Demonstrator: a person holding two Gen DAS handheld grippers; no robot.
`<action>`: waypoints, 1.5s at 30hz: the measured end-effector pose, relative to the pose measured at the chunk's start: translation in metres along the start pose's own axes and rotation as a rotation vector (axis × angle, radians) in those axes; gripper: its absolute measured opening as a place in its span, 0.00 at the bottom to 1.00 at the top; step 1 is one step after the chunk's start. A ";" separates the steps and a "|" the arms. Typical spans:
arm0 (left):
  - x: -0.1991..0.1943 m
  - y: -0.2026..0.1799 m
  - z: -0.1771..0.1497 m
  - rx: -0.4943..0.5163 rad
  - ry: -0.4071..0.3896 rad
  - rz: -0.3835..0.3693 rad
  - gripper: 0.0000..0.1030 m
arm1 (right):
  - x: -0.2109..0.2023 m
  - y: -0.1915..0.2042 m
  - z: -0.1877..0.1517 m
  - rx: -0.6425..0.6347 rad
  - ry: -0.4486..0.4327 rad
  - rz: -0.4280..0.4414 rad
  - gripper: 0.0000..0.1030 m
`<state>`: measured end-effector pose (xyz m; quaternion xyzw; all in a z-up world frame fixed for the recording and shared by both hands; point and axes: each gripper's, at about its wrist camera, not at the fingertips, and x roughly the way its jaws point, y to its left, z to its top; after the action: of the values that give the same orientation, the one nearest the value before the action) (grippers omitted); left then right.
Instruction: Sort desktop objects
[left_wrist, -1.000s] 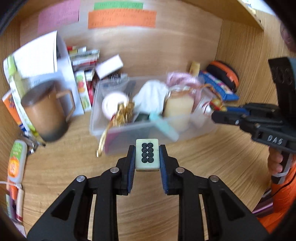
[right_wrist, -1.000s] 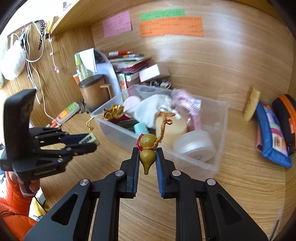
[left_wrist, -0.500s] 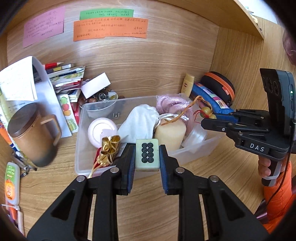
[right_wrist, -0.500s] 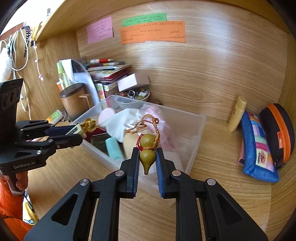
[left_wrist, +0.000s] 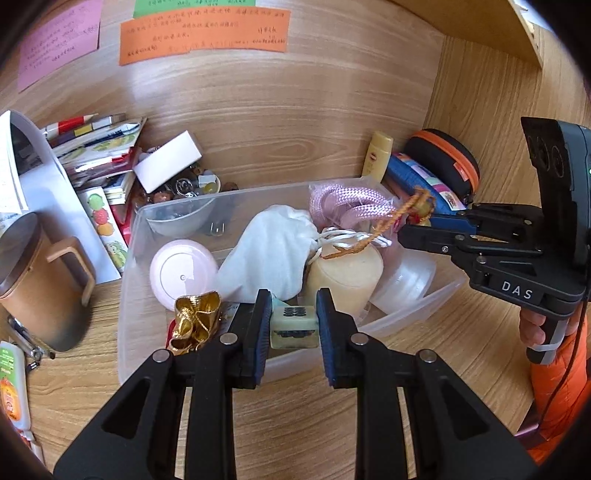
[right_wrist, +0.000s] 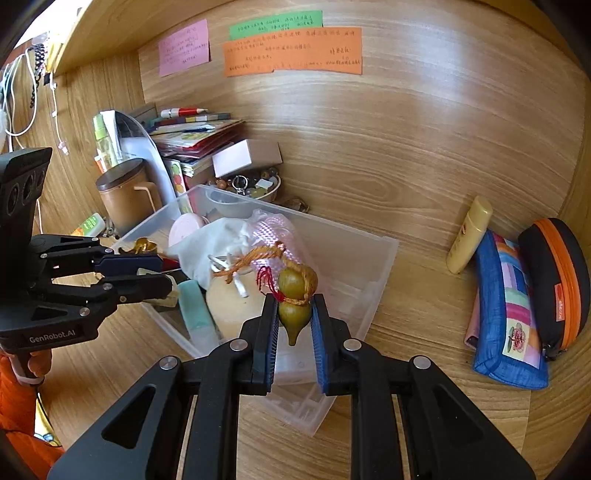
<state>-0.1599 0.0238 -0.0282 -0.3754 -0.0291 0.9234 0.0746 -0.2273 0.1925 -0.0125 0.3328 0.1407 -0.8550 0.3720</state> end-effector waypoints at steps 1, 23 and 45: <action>0.002 0.000 0.000 -0.001 0.005 0.000 0.23 | 0.001 -0.001 0.000 -0.001 0.002 -0.003 0.15; 0.014 -0.009 0.001 -0.014 0.031 0.037 0.26 | 0.011 0.008 -0.003 -0.056 -0.009 -0.087 0.40; -0.040 -0.011 -0.003 -0.018 -0.100 0.138 0.68 | -0.031 0.022 -0.012 -0.095 -0.082 -0.187 0.83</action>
<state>-0.1281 0.0285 -0.0021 -0.3307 -0.0152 0.9436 0.0056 -0.1896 0.2002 -0.0005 0.2651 0.1961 -0.8913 0.3113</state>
